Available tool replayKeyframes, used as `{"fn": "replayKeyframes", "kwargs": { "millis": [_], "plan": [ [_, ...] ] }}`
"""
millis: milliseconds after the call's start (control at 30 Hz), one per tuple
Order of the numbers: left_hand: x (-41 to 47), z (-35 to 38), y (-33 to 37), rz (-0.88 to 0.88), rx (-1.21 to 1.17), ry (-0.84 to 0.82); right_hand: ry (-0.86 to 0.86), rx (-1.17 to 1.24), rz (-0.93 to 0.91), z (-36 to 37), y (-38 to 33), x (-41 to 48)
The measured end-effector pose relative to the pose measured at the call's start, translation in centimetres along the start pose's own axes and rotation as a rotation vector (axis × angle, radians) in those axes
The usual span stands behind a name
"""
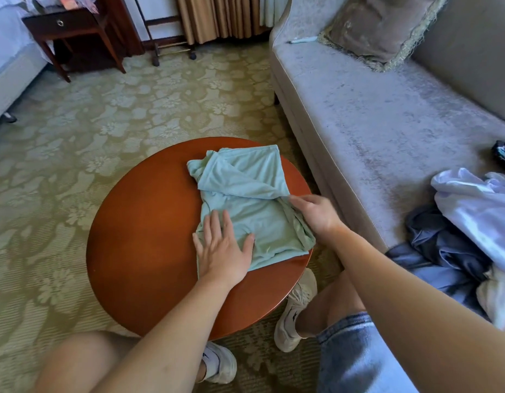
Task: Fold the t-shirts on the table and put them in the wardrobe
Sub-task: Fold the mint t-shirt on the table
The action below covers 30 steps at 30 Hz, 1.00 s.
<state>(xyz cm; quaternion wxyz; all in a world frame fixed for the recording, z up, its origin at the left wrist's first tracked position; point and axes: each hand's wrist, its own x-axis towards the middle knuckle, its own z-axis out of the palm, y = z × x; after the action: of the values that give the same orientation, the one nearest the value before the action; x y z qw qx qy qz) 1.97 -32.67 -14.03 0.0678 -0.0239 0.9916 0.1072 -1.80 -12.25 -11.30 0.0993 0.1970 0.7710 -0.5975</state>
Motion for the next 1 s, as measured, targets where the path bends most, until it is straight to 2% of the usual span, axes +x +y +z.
{"fn": "replayKeyframes", "kwargs": {
  "millis": [67,100,167,233,300,400,467,533,600,633,667,700,767,800,867,933,1000],
  "plan": [
    [0.0,-0.2,-0.4,0.017,-0.006,0.014,0.417,-0.284,-0.22,0.4,-0.8,-0.9],
    [-0.1,-0.3,-0.5,0.03,-0.014,0.027,0.465,-0.324,-0.347,1.2,-1.6,-1.6],
    [-0.1,-0.3,-0.8,0.052,-0.047,0.051,0.311,-0.364,-0.512,3.4,-2.6,-2.4],
    [0.0,-0.3,-1.3,0.069,-0.09,0.062,0.086,-0.437,-0.553,6.0,-3.1,-2.0],
    [0.2,-0.6,-1.9,0.09,-0.11,0.058,-0.064,-0.533,-0.548,7.8,-3.1,-1.1],
    [0.5,-0.9,-3.2,0.15,-0.106,0.027,-0.152,-0.714,-0.572,9.5,-3.4,0.3],
    [0.6,-1.1,-3.8,0.194,-0.102,0.015,-0.145,-0.824,-0.608,10.1,-3.9,1.3],
    [0.7,-1.1,-4.3,0.222,-0.088,0.004,0.02,-0.749,-0.572,9.9,-4.3,2.6],
    [0.9,-0.9,-4.6,0.25,-0.069,-0.007,0.286,-0.454,-0.425,8.8,-4.6,3.8],
    [0.9,-0.9,-4.8,0.266,-0.064,-0.015,0.394,-0.38,-0.347,8.2,-4.5,4.1],
    [1.0,-0.9,-4.9,0.282,-0.064,-0.022,0.461,-0.416,-0.321,7.8,-4.4,4.1],
    [1.0,-1.0,-5.0,0.297,-0.07,-0.027,0.476,-0.526,-0.379,7.5,-4.2,4.1],
    [1.0,-1.1,-5.2,0.313,-0.091,-0.035,0.319,-0.732,-0.573,8.0,-4.0,3.8],
    [1.0,-1.1,-5.2,0.313,-0.095,-0.039,0.167,-0.805,-0.595,8.4,-3.9,3.7],
    [1.0,-1.0,-5.2,0.304,-0.078,-0.043,-0.067,-0.977,-0.519,8.8,-3.3,3.7],
    [1.5,-1.1,-5.6,0.28,-0.033,-0.052,-0.128,-1.105,-0.425,8.7,-2.7,3.7],
    [2.3,-1.6,-6.7,0.269,0.018,-0.083,-0.086,-1.166,-0.408,8.5,-2.3,3.2]
  ]
}}
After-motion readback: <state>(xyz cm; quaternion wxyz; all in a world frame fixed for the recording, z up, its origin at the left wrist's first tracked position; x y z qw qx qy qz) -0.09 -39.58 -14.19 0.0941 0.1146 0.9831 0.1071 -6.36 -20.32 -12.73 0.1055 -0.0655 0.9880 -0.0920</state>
